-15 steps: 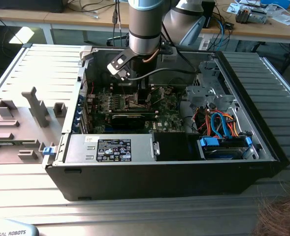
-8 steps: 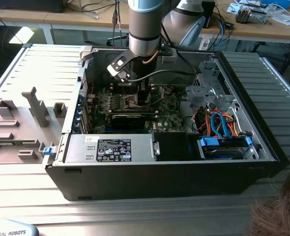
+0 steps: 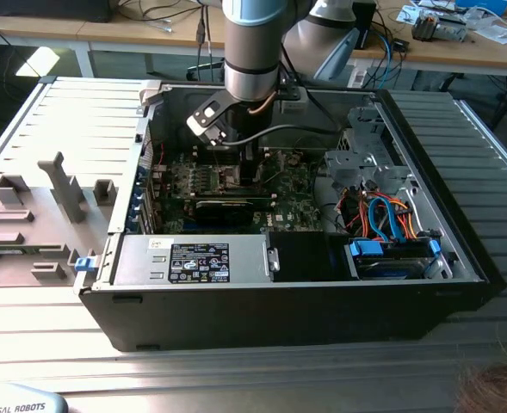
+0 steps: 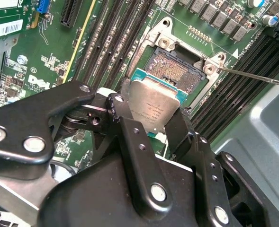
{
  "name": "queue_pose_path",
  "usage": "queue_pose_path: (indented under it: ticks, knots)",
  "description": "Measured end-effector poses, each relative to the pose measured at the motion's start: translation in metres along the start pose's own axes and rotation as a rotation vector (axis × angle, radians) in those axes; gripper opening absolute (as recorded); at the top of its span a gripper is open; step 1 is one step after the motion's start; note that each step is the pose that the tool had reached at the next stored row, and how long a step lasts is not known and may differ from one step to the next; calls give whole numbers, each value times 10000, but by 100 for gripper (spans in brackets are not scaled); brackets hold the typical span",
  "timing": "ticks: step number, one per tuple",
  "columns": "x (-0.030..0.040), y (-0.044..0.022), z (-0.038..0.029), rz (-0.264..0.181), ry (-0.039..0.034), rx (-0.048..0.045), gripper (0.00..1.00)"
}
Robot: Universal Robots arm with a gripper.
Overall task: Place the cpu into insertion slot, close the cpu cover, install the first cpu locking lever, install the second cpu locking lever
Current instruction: 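Place the cpu into insertion slot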
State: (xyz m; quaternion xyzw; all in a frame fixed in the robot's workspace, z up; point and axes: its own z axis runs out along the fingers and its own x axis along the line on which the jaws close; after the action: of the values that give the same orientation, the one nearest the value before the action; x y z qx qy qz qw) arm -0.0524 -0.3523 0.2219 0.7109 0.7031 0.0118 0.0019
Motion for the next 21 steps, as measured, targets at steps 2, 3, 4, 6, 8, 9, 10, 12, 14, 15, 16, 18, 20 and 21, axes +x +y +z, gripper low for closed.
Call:
queue_pose_path:
  ticks: [2,3,4,6,8,9,10,12,14,15,16,18,20,21]
  knots:
    - [0,-2,23,-1,0,-1,54]
    - [0,-3,24,0,0,-1,54]
    - [1,-4,26,0,0,-1,54]
    - [6,-9,28,1,1,-1,54]
    - [10,-12,29,0,0,0,54]
    - [12,-16,30,0,0,-1,54]
    - [14,-19,31,1,0,0,54]
    - [16,-27,32,0,0,1,54]
    - [23,-38,34,0,1,0,54]
    - [29,-40,34,0,1,0,54]
    - [38,-41,33,-1,0,0,54]
    - [53,-44,34,0,1,0,54]
    - [63,-53,33,0,-1,0,54]
    - [66,-69,34,0,1,0,54]
